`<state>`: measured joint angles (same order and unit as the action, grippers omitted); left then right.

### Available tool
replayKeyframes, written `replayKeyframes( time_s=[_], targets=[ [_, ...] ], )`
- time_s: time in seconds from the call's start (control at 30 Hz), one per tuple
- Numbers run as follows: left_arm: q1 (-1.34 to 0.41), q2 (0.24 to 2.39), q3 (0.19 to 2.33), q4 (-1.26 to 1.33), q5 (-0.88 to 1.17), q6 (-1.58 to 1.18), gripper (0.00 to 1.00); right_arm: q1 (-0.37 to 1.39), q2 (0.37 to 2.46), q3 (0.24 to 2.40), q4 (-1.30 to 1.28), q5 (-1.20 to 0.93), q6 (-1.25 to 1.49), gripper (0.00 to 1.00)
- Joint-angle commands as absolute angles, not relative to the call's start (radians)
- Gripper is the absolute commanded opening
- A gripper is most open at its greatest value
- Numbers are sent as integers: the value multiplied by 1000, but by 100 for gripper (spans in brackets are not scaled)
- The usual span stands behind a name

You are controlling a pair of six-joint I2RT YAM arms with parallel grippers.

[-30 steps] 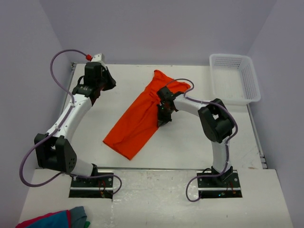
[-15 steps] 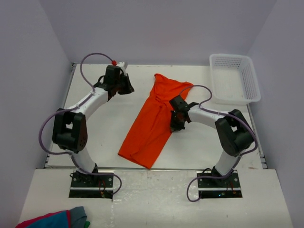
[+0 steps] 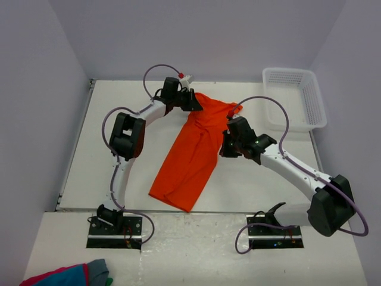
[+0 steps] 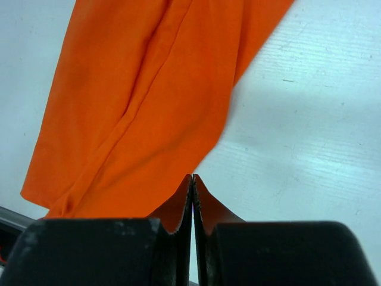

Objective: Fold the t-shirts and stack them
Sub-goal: Rotate the tshirt 90 degrees

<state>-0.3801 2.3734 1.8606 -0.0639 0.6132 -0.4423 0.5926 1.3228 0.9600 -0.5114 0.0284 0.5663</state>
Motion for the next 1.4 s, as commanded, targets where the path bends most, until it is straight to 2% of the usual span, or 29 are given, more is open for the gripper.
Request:
replayKeyframes(
  time_s=[0.0, 0.1, 0.53, 0.93, 1.2, 1.23, 1.27, 1.37],
  targets=[
    [-379, 2460, 2003, 63, 801, -518, 7, 595, 1270, 927, -528, 55, 542, 0],
    [-383, 2531, 2078, 92, 839, -575, 0, 594, 1262, 919, -544, 71, 543, 0],
    [-391, 2701, 2279, -69, 712, -542, 0, 595, 1166, 893, -532, 18, 601, 0],
    [-339, 2706, 2238, -166, 517, -465, 0, 595, 1141, 825, -492, -26, 634, 0],
    [-236, 2666, 2188, -176, 472, -425, 0, 658, 1314, 811, -348, -190, 620, 0],
    [-227, 2662, 2175, -175, 471, -425, 0, 670, 1339, 818, -335, -204, 611, 4],
    [-209, 2651, 2169, -173, 468, -422, 0, 682, 1365, 842, -327, -221, 604, 15],
    [-178, 2634, 2142, -166, 466, -419, 0, 747, 1469, 914, -360, -200, 589, 31]
  ],
)
